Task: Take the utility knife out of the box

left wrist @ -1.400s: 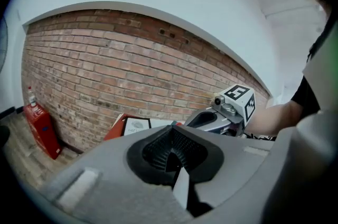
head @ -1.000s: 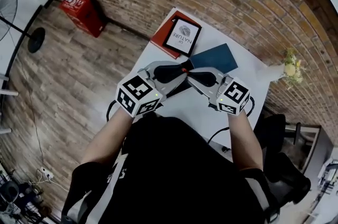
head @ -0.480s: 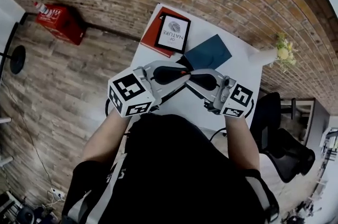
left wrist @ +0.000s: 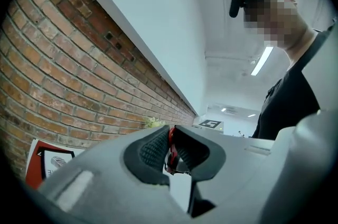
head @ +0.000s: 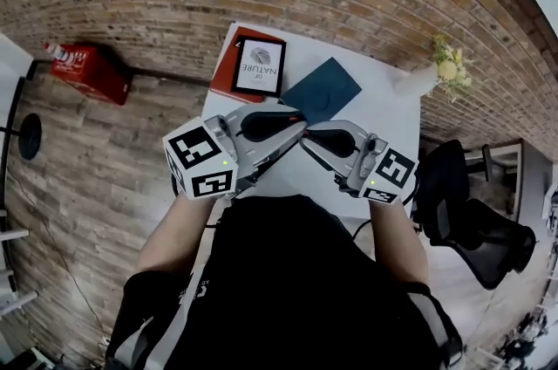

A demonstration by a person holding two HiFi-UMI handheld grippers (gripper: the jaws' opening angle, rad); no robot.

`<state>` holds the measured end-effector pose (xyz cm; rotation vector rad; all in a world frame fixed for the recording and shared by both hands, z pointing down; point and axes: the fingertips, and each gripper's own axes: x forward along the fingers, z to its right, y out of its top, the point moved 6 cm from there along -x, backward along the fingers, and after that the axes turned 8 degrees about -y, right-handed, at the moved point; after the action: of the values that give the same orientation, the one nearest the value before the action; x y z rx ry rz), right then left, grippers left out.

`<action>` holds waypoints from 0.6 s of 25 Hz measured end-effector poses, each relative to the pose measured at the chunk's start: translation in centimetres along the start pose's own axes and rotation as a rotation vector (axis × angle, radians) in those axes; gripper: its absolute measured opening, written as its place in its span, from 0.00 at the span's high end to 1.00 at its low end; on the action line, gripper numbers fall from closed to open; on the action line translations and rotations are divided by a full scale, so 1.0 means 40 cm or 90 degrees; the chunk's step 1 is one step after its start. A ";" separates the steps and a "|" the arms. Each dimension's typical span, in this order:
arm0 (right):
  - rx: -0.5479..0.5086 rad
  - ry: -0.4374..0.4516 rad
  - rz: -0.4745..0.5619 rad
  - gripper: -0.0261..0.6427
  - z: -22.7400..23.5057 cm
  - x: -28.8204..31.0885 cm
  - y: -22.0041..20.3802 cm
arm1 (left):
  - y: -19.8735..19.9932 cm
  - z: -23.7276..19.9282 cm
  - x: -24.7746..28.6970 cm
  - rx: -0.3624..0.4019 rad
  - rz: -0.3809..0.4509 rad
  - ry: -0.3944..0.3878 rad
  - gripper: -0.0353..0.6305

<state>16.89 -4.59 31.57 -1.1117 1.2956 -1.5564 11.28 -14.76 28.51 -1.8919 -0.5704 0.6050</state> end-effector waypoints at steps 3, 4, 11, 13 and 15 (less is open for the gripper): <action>-0.003 -0.006 0.014 0.94 0.023 -0.070 0.008 | -0.013 0.014 0.076 0.021 -0.005 0.016 0.85; 0.003 -0.004 0.021 0.94 0.032 -0.095 0.011 | -0.018 0.020 0.106 0.026 -0.009 0.015 0.84; 0.122 0.008 0.097 0.94 0.098 -0.286 0.024 | -0.048 0.079 0.328 0.035 -0.013 -0.030 0.87; 0.136 -0.002 0.106 0.94 0.118 -0.340 0.017 | -0.058 0.091 0.384 0.039 -0.020 -0.028 0.91; 0.143 -0.023 0.106 0.92 0.138 -0.388 0.001 | -0.065 0.096 0.423 0.039 -0.030 -0.014 0.92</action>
<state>26.60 8.64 30.01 -0.8646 1.1285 -1.5076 21.41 -0.49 26.99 -1.8112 -0.6023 0.6058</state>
